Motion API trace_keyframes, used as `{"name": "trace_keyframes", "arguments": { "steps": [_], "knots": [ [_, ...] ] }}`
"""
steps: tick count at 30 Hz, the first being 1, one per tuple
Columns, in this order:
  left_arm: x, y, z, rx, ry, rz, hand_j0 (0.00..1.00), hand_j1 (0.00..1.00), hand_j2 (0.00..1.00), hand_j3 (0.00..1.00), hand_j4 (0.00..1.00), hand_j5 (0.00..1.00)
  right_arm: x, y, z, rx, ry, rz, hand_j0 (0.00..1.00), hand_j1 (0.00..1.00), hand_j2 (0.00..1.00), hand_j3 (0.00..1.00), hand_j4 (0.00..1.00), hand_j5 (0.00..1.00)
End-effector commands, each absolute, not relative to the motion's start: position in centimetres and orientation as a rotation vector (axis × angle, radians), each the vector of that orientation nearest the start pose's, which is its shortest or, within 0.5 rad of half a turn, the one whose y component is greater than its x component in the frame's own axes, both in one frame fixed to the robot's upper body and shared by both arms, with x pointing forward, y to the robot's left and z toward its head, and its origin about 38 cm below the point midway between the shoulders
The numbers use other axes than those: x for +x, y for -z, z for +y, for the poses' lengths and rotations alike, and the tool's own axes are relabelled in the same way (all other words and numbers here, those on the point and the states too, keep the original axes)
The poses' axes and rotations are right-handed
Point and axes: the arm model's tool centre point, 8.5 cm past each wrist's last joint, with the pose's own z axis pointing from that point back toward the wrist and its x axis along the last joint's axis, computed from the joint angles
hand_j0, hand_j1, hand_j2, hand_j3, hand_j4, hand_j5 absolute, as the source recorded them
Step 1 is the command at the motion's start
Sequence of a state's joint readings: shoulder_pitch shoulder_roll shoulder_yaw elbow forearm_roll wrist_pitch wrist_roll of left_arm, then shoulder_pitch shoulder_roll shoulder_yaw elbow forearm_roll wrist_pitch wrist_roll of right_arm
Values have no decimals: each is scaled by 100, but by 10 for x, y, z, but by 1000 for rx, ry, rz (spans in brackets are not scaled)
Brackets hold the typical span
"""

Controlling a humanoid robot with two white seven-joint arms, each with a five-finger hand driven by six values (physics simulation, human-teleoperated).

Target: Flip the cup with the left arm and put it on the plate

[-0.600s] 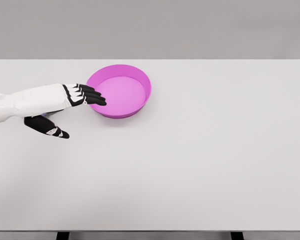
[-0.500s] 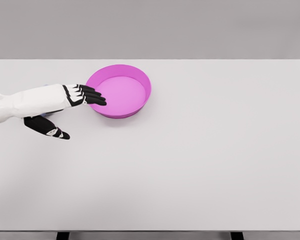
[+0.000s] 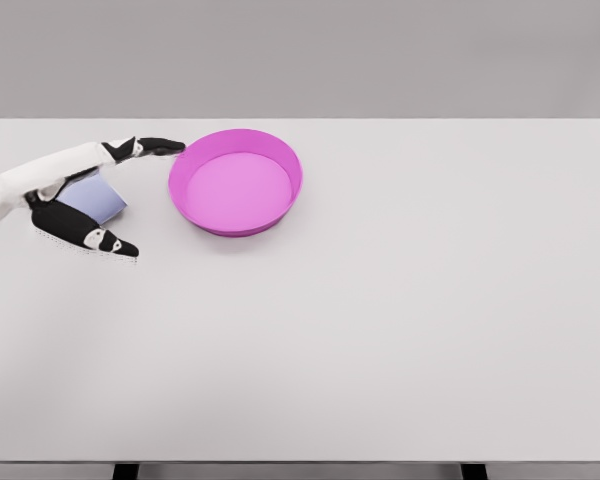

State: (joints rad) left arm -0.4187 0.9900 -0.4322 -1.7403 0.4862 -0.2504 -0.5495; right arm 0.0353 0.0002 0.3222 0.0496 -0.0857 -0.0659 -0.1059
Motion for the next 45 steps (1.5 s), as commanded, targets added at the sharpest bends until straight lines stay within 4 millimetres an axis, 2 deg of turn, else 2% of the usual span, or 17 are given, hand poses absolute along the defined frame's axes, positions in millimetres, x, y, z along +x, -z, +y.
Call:
{"name": "trace_keyframes", "arguments": {
  "steps": [1,4,7,8,10,14,15,17,22,25,29,32,37,45],
  "knots": [
    [399,-259,337,-75,1116,-1441,100,100,100,100,100,100,-30,258,-284,-190,-237,15,100,100,100,100,100,100],
    [410,-241,364,-33,1003,-1345,100,100,100,100,100,100,-30,258,-284,-190,-237,15,100,100,100,100,100,100],
    [416,-232,382,-3,952,-1311,100,100,100,100,100,100,-30,258,-284,-190,-237,15,100,100,100,100,100,100],
    [418,-232,388,12,941,-1307,100,100,100,100,100,100,-29,259,-284,-190,-237,14,100,100,100,100,100,100],
    [421,-250,398,82,936,-1332,100,100,100,100,100,100,-30,258,-284,-191,-237,17,100,100,100,100,100,100],
    [423,-246,397,161,949,-1269,100,100,100,100,100,100,-30,258,-284,-190,-237,15,100,100,100,100,100,100],
    [423,-253,392,207,982,-1287,100,100,100,100,100,100,-30,258,-284,-190,-237,15,100,100,100,100,100,100],
    [422,-250,381,204,985,-1297,100,100,100,100,100,100,-30,258,-284,-191,-237,17,100,100,100,100,100,100],
    [426,-246,390,243,978,-1274,100,100,100,100,100,100,-30,258,-284,-190,-237,15,100,100,100,100,100,100],
    [427,-235,383,309,1036,-1246,100,100,100,100,100,100,-30,258,-284,-190,-237,15,100,100,100,100,100,100],
    [428,-224,382,286,1015,-1237,100,100,100,100,100,100,-30,258,-284,-191,-237,17,100,100,100,100,100,100],
    [431,-214,389,273,977,-1216,100,100,100,100,100,100,-30,258,-284,-191,-237,17,100,100,100,100,100,100],
    [438,-195,384,226,926,-1209,100,100,100,100,100,100,-30,258,-284,-190,-237,15,100,100,100,100,100,100],
    [439,-195,383,212,919,-1216,100,100,100,100,100,100,-30,258,-284,-190,-237,15,100,100,100,100,100,100]
  ]
}}
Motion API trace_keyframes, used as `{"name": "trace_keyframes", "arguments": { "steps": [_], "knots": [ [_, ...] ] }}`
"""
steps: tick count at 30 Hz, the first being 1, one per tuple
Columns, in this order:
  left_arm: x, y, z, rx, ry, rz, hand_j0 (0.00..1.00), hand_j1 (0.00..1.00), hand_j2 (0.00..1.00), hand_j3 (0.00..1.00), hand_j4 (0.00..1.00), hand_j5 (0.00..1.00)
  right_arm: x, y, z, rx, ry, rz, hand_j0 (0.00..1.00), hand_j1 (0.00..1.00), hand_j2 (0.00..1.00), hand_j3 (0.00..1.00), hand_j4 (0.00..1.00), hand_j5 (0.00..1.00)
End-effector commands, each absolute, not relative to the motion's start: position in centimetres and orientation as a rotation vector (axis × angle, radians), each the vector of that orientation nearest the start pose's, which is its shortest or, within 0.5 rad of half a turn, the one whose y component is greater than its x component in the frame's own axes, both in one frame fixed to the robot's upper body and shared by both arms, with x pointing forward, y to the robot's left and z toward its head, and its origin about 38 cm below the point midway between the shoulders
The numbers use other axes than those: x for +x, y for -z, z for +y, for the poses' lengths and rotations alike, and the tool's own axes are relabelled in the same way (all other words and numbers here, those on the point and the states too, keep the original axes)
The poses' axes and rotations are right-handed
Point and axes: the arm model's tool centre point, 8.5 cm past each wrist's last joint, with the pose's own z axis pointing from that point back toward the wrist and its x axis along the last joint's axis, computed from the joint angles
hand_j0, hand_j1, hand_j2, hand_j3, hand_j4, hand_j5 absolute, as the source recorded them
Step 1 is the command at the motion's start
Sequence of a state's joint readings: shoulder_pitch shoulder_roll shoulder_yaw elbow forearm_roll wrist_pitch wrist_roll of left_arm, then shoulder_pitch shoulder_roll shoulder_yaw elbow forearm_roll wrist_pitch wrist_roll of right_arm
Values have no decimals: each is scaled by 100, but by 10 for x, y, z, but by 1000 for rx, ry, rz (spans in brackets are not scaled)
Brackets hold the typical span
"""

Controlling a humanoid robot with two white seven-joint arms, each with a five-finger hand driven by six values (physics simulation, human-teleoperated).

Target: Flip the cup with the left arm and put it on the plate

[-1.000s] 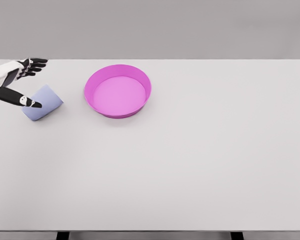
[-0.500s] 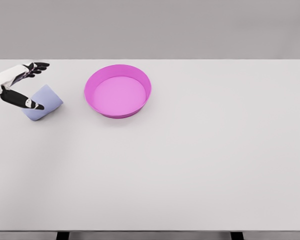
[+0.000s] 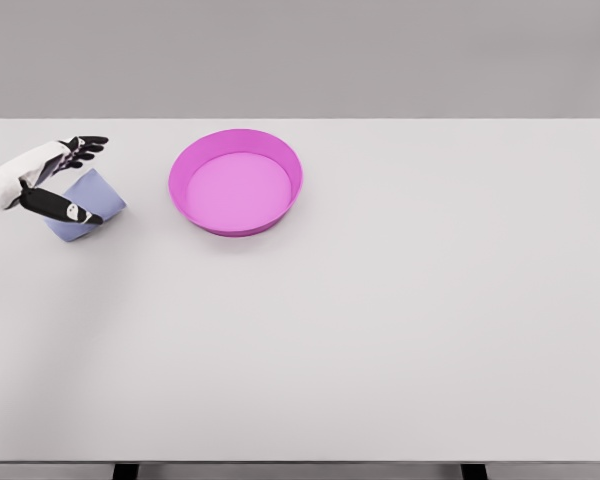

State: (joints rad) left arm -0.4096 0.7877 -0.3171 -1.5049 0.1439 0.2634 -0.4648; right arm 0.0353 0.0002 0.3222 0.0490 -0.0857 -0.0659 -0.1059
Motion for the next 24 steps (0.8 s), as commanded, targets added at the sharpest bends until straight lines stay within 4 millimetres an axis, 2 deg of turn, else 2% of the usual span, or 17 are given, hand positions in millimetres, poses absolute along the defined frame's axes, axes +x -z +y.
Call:
{"name": "trace_keyframes", "arguments": {
  "steps": [1,10,16,22,24],
  "knots": [
    [439,-196,382,212,919,-1218,100,100,100,100,100,100,-30,258,-284,-191,-237,17,100,100,100,100,100,100],
    [448,-192,395,224,873,-1198,100,100,100,100,100,100,-30,258,-284,-190,-237,15,100,100,100,100,100,100],
    [453,-184,391,206,850,-1196,100,100,100,100,100,100,-30,258,-284,-191,-237,17,100,100,100,100,100,100],
    [455,-175,405,218,813,-1162,100,100,100,100,100,100,-30,258,-284,-190,-237,15,100,100,100,100,100,100],
    [456,-172,400,207,810,-1164,100,100,100,100,100,100,-30,258,-284,-190,-237,15,100,100,100,100,100,100]
  ]
}}
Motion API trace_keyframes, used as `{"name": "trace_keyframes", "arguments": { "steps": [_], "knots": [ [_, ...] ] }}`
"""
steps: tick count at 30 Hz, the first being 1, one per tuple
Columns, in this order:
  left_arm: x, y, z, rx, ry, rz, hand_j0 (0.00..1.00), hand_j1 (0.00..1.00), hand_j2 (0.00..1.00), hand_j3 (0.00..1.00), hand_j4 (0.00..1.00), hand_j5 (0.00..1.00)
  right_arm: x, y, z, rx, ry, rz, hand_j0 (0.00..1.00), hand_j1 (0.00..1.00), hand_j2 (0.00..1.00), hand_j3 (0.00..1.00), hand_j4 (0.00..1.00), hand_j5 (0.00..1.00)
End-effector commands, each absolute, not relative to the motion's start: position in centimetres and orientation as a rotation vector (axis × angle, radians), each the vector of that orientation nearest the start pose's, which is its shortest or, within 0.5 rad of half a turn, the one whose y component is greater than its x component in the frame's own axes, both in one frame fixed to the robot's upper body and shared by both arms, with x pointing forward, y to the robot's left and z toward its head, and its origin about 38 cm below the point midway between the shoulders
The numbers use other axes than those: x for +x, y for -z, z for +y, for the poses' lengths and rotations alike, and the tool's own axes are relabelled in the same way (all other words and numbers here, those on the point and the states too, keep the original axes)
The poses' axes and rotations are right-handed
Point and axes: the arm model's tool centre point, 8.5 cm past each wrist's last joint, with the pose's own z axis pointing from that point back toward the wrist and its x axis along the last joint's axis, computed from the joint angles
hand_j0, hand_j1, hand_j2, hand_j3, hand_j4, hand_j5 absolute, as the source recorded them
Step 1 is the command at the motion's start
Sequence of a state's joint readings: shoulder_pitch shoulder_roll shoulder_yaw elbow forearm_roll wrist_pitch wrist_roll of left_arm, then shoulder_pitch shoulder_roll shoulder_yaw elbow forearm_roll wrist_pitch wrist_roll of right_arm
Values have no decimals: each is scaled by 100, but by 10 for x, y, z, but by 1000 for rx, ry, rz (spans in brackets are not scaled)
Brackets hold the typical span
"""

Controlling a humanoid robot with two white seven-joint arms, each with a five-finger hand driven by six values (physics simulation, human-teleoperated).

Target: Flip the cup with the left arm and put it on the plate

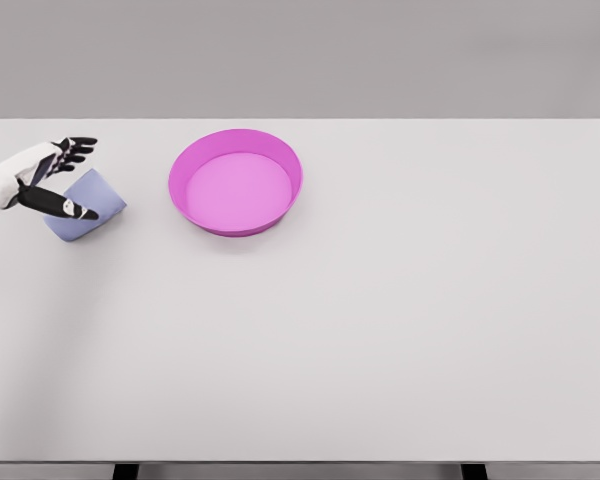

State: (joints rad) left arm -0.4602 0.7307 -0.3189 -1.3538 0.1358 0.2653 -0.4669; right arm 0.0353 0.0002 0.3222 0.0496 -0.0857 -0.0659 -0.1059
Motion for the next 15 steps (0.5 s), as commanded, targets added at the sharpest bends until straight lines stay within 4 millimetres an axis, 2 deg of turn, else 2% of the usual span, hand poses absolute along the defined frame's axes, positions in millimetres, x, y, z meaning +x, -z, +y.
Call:
{"name": "trace_keyframes", "arguments": {
  "steps": [1,3,15],
  "knots": [
    [457,-170,397,199,811,-1165,100,100,100,100,100,100,-30,258,-284,-191,-237,17,100,100,100,100,100,100],
    [458,-166,389,184,823,-1161,100,100,100,100,100,100,-30,258,-284,-190,-237,15,100,100,100,100,100,100],
    [458,-167,389,188,823,-1162,100,100,100,100,100,100,-30,258,-284,-190,-237,15,100,100,100,100,100,100]
  ]
}}
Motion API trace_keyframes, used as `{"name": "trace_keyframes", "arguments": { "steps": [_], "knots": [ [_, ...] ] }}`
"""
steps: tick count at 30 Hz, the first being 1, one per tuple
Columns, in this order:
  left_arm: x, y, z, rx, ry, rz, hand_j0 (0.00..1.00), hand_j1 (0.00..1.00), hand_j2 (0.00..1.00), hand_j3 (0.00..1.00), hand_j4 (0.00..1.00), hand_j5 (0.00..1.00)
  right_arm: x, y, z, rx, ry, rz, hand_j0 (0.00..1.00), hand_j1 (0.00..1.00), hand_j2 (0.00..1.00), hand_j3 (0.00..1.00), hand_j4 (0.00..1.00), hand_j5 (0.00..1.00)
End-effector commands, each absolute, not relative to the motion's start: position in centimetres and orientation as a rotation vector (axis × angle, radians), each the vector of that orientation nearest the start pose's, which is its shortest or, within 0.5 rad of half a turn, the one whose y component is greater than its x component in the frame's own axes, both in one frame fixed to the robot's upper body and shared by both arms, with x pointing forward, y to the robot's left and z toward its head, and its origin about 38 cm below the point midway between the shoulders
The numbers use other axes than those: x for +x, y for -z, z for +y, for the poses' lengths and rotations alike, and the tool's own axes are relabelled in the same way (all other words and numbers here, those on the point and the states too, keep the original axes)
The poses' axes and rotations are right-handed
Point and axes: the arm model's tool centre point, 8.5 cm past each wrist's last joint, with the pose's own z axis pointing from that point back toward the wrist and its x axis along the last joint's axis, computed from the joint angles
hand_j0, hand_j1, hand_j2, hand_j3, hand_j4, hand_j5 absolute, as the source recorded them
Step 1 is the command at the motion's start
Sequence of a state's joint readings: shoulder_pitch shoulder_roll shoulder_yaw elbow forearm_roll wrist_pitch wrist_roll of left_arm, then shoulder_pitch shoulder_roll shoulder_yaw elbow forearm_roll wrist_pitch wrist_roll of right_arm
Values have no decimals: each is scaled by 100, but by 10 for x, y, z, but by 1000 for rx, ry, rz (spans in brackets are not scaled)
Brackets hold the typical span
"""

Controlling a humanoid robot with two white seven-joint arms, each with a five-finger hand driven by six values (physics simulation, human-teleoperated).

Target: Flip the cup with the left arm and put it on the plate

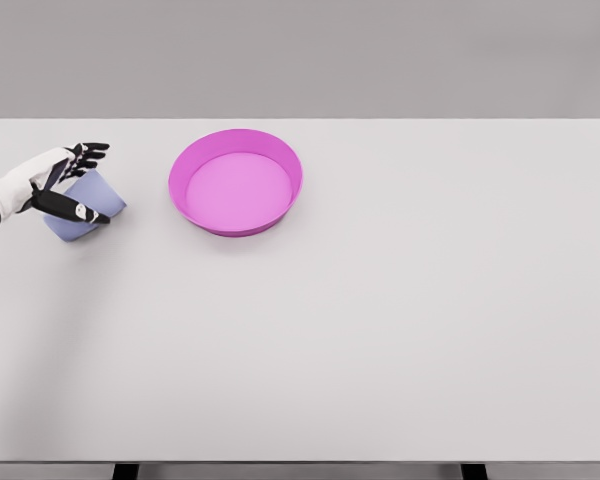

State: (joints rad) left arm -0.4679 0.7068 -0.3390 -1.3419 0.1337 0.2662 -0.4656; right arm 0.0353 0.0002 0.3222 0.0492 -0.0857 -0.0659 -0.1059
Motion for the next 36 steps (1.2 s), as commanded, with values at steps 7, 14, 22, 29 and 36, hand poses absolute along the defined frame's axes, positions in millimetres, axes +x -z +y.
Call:
{"name": "trace_keyframes", "arguments": {
  "steps": [7,14,22,29,36],
  "knots": [
    [459,-167,391,192,817,-1161,100,100,100,100,100,100,-30,258,-284,-190,-237,15,100,100,100,100,100,100],
    [460,-166,394,198,806,-1149,100,100,100,100,100,100,-30,258,-284,-190,-237,15,100,100,100,100,100,100],
    [461,-162,394,212,806,-1130,100,100,100,100,100,100,-29,258,-284,-191,-237,15,100,100,100,100,100,100],
    [461,-162,393,210,808,-1130,74,74,74,74,74,74,-30,258,-284,-191,-237,17,100,100,100,100,100,100],
    [460,-157,390,203,821,-1118,72,72,72,72,72,72,-30,258,-284,-190,-237,15,100,100,100,100,100,100]
  ]
}}
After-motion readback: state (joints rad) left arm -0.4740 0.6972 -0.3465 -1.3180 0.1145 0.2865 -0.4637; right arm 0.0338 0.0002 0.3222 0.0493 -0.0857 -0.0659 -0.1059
